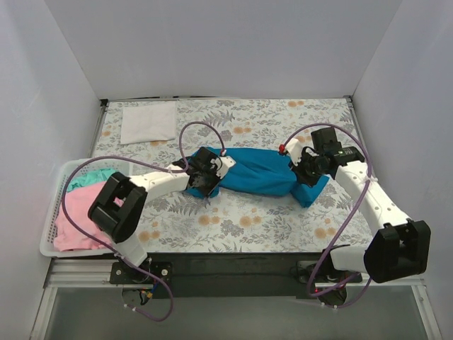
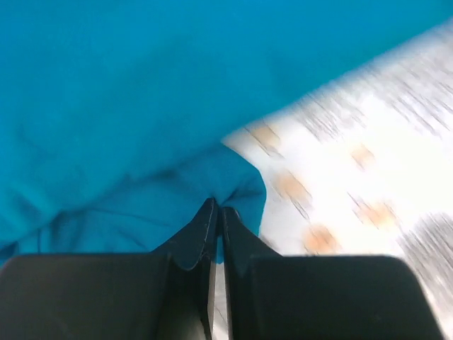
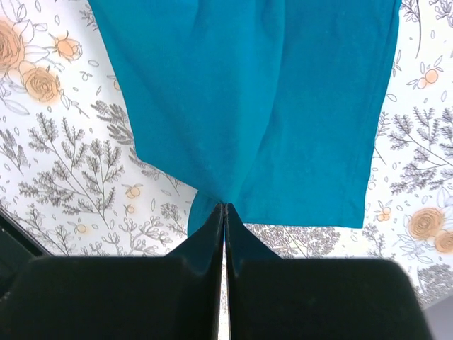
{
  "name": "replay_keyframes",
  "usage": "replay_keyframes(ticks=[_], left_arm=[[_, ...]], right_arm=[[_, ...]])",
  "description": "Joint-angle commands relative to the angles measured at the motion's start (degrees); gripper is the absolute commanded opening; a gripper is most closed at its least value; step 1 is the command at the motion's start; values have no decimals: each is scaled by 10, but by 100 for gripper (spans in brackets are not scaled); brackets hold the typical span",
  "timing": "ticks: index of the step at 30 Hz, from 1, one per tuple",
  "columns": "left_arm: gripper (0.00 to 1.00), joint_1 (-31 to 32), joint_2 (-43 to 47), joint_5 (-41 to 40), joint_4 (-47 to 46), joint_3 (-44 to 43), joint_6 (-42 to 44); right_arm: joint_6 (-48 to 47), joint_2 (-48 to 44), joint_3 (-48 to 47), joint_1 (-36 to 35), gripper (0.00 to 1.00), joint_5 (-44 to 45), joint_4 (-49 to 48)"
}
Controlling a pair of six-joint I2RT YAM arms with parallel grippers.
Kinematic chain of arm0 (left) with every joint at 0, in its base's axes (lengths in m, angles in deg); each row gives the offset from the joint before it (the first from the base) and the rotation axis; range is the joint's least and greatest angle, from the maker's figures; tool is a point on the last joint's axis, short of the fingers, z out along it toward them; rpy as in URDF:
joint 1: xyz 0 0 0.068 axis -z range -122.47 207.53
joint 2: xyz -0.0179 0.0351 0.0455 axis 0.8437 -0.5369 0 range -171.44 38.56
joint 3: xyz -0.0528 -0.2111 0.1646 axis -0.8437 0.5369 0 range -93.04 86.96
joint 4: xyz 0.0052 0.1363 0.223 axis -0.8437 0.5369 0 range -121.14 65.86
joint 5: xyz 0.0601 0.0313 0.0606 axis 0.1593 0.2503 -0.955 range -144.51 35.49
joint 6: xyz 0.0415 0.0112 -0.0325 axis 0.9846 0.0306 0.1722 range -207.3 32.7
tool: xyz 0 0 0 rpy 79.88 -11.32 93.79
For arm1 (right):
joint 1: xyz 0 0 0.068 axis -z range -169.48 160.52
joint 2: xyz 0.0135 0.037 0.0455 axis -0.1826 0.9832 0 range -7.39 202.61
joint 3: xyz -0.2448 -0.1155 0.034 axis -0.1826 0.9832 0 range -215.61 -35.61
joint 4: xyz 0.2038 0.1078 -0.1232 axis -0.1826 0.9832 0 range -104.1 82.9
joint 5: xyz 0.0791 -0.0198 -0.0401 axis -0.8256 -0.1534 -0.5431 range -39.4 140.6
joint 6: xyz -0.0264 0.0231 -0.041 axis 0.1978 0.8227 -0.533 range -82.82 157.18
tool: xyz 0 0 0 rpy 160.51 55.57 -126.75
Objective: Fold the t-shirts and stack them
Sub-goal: Flatten the tshirt out
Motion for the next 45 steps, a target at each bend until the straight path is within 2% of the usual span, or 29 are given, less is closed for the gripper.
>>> replay_keyframes(ticks=[1, 2, 5, 8, 11, 12, 14, 15, 16, 17, 18, 19, 21, 22, 24, 28, 29, 33, 40, 42, 45], left_arm=[[0, -40, 134, 165, 120, -2, 42], [0, -51, 209, 193, 145, -5, 51], [0, -116, 334, 246, 214, -33, 86], [0, -192, 378, 239, 223, -76, 81], [0, -245, 377, 213, 169, -101, 27], [0, -257, 356, 177, 122, -106, 11], [0, -265, 319, 157, 89, -126, -17], [0, -266, 297, 146, 82, -138, -26], [0, -268, 250, 144, 82, -149, -33], [0, -268, 228, 124, 78, -169, -50], [0, -269, 208, 118, 78, -177, -57], [0, -269, 165, 116, 82, -186, -61], [0, -269, 131, 109, 98, -212, -72], [0, -269, 117, 101, 102, -218, -77], [0, -270, 89, 94, 111, -228, -82], [0, -270, 71, 91, 113, -218, -83], [0, -270, 68, 93, 115, -216, -83], [0, -270, 57, 96, 118, -203, -82], [0, -270, 49, 88, 124, -207, -76], [0, -270, 46, 89, 126, -213, -76], [0, -270, 40, 94, 133, -220, -77]], right_arm=[[-41, -41, -37, 2, 1, -1, 55], [-70, -49, -41, 2, 1, 1, 92], [-140, -95, -54, 5, 1, 7, 155], [-177, -127, -50, 8, 1, 27, 155], [-195, -78, -45, 23, 1, 42, 120], [-198, -53, -54, 32, 1, 43, 86], [-194, 40, -84, 68, 1, 18, 62], [-188, 79, -136, 77, 1, 7, 62], [-169, 156, -164, 82, 2, -5, 66], [-154, 228, -215, 86, 16, 2, 68], [-146, 258, -236, 86, 16, 2, 70], [-129, 285, -252, 86, 30, 13, 68], [-110, 326, -282, 91, 45, 24, 71], [-100, 345, -296, 94, 63, 35, 70], [-79, 344, -299, 110, 68, 29, 68], [-72, 247, -246, 129, 67, -26, 74], [-77, 222, -205, 126, 65, -39, 74], [-83, 106, -109, 75, 54, -73, 104], [-59, 63, 15, -33, 42, -56, 96], [-51, 63, 32, -56, 42, -50, 77], [-36, 67, 59, -83, 48, -23, 37]])
